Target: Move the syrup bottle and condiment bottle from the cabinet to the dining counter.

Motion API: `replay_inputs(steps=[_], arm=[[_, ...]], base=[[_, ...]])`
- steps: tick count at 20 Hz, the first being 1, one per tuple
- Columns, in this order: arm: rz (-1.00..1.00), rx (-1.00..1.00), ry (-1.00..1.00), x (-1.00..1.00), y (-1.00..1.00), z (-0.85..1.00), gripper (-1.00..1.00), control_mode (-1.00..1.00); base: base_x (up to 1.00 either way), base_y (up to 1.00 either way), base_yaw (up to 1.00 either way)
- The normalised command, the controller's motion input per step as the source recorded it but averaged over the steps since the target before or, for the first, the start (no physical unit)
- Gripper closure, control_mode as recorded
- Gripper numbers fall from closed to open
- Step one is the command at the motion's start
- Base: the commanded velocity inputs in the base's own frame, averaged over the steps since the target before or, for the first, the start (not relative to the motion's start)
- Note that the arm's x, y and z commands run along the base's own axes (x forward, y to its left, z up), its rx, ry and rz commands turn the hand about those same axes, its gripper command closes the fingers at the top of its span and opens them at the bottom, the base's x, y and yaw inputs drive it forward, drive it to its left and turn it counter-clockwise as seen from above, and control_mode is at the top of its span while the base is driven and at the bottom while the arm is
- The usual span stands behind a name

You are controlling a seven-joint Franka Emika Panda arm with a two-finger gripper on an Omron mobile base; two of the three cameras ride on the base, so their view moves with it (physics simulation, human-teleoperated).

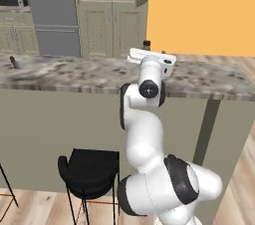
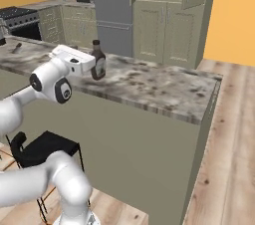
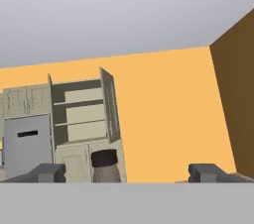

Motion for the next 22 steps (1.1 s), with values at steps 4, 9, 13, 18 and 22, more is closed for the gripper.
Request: replay_inputs(steps=[4,9,13,18,22], arm=[[0.00,0.02,-0.01,-0.98,-0.05,0.83,-1.00,-1.00],[0.00,0.03,0.07,-1.00,-0.19,0.51,-1.00,-1.00],[-0.01,0.01,0.27,-1.00,-0.21,0.13,-1.00,-1.00],[-0.06,0.01,0.43,-0.94,-0.07,0.05,-1.00,-1.00],[-0.07,0.02,0.54,-0.76,0.00,0.13,-1.00,-1.00]], base=[[0.00,0.00,0.00],[0.00,0.00,0.00],[0.00,0.00,0.00],[0.00,0.00,0.00],[0.00,0.00,0.00]])
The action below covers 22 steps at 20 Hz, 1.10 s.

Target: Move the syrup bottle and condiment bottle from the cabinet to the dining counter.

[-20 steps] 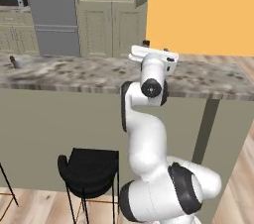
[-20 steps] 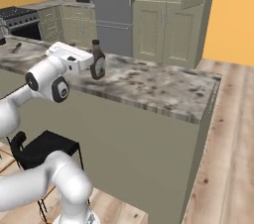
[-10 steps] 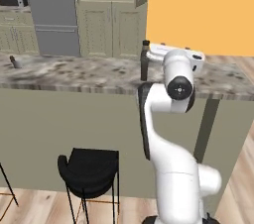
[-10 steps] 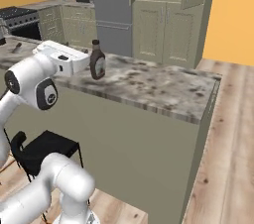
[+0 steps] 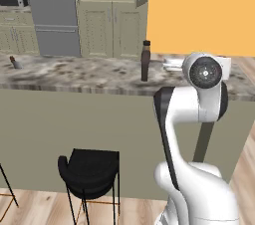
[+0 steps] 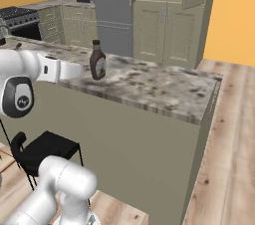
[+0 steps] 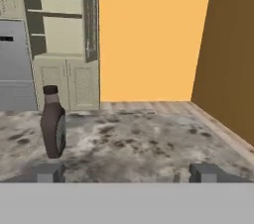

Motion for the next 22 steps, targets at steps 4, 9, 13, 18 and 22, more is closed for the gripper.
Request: replay_inputs(steps=[4,9,13,18,22], arm=[[-0.07,0.07,0.58,-0.56,0.00,0.12,-1.00,-1.00],[-0.01,0.10,0.49,-0.22,0.00,-0.32,-1.00,-1.00],[0.10,0.17,0.31,-0.01,0.01,-0.81,-1.00,-1.00],[0.18,0.27,0.17,0.00,0.00,-0.69,-1.00,-1.00],[0.13,0.21,0.01,-0.01,0.00,-0.30,-1.00,-1.00]], base=[[0.00,0.00,0.00],[0.00,0.00,0.00],[0.00,0.00,0.00],[0.00,0.00,0.00],[0.00,0.00,0.00]])
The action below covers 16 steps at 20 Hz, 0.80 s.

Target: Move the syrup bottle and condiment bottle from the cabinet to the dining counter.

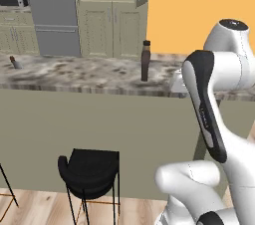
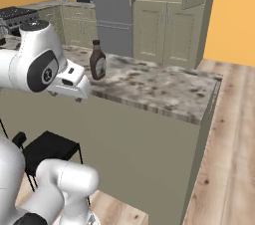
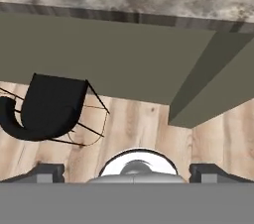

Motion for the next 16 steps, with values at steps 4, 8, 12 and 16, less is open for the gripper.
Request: replay_inputs(steps=[4,8,12,16], arm=[[0.01,0.02,-0.03,-0.26,-0.10,-0.07,-1.00,1.00],[0.00,0.00,0.00,0.00,0.00,0.00,-1.00,1.00],[0.00,0.00,0.00,0.00,0.00,0.00,-1.00,1.00],[0.00,0.00,0.00,0.00,0.00,0.00,-1.00,1.00]], base=[[-0.25,-0.14,0.00],[-0.88,-0.98,0.00],[-0.13,-1.00,0.00],[0.14,-1.00,0.00]])
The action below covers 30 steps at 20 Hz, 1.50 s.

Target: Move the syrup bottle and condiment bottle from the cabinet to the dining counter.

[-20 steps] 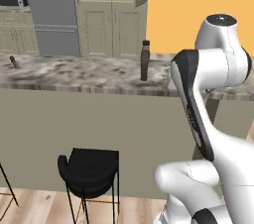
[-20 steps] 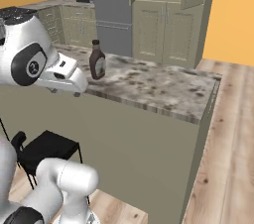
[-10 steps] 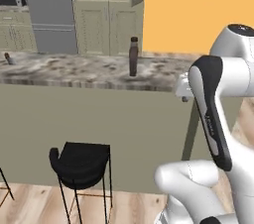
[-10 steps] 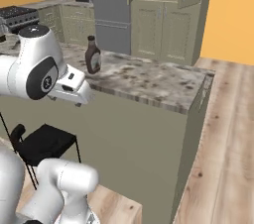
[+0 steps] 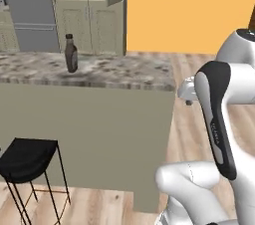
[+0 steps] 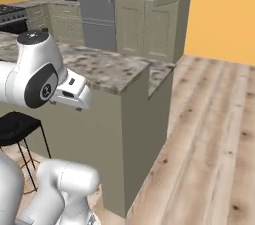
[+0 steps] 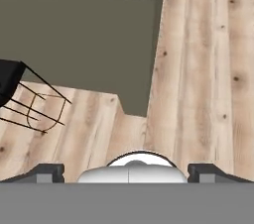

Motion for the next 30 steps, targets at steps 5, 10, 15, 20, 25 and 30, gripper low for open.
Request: replay_inputs(steps=[5,10,15,20,25,30], arm=[[0.00,0.00,0.00,0.00,0.00,0.00,-1.00,1.00],[0.00,0.00,0.00,0.00,0.00,0.00,-1.00,1.00],[0.00,0.00,0.00,0.00,0.00,0.00,-1.00,1.00],[0.00,0.00,0.00,0.00,0.00,0.00,-1.00,1.00],[0.00,0.00,0.00,0.00,0.00,0.00,-1.00,1.00],[0.00,0.00,0.00,0.00,0.00,0.00,-1.00,1.00]], base=[[0.55,-1.00,0.00],[0.91,-1.00,0.00],[1.00,-0.97,0.00],[1.00,-0.77,0.00],[1.00,-0.51,-0.01],[1.00,-0.16,-0.04]])
